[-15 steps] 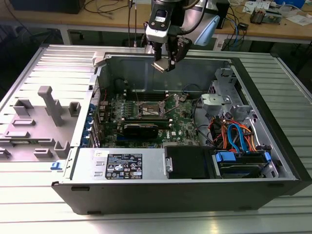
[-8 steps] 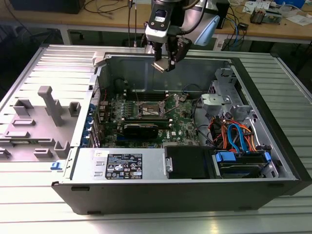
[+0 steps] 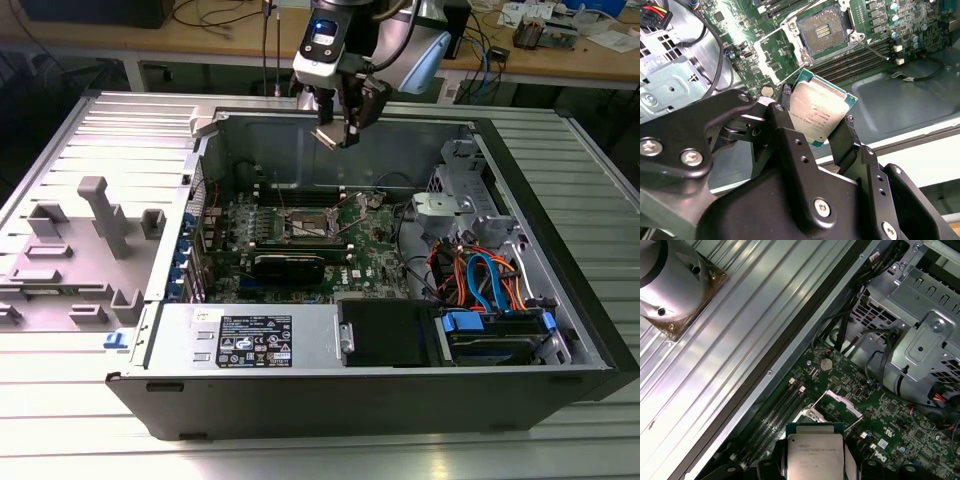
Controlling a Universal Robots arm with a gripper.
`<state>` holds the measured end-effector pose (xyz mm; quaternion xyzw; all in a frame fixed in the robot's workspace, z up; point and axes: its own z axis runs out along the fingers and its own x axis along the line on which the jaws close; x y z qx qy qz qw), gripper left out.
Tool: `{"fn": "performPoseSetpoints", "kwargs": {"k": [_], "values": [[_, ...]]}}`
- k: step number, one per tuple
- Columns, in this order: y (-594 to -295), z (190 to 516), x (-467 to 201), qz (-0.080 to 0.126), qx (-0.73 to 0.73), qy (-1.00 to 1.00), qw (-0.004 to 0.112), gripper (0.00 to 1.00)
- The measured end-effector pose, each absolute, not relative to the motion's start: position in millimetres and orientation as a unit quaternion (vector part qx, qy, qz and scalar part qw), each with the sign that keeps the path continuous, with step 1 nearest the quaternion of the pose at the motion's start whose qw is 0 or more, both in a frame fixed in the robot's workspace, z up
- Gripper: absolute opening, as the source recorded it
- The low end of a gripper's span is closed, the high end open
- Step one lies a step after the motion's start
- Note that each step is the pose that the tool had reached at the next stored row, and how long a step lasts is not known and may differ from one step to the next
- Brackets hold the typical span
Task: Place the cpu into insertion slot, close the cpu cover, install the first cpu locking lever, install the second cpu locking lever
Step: 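Place the cpu into insertion slot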
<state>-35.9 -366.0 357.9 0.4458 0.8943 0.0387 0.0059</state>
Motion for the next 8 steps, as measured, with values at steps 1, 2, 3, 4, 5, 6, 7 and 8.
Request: {"fn": "performPoseSetpoints", "kwargs": {"k": [1, 2, 3, 4, 5, 6, 7, 8], "values": [[-366.1, 357.9, -35.9, 0.039, 0.449, 0.893, 0.006, 0.55], [-366.2, 357.7, -35.9, 0.039, 0.453, 0.89, 0.006, 0.55], [-366.3, 357.6, -35.9, 0.039, 0.456, 0.889, 0.006, 0.55], [-366.3, 357.6, -35.9, 0.039, 0.458, 0.888, 0.006, 0.55], [-366.4, 357.5, -35.9, 0.039, 0.459, 0.888, 0.006, 0.55], [-366.4, 357.6, -35.9, 0.039, 0.459, 0.888, 0.006, 0.55], [-366.4, 357.6, -35.9, 0.039, 0.459, 0.888, 0.006, 0.55], [-366.4, 357.5, -35.9, 0.039, 0.459, 0.888, 0.006, 0.55]]}}
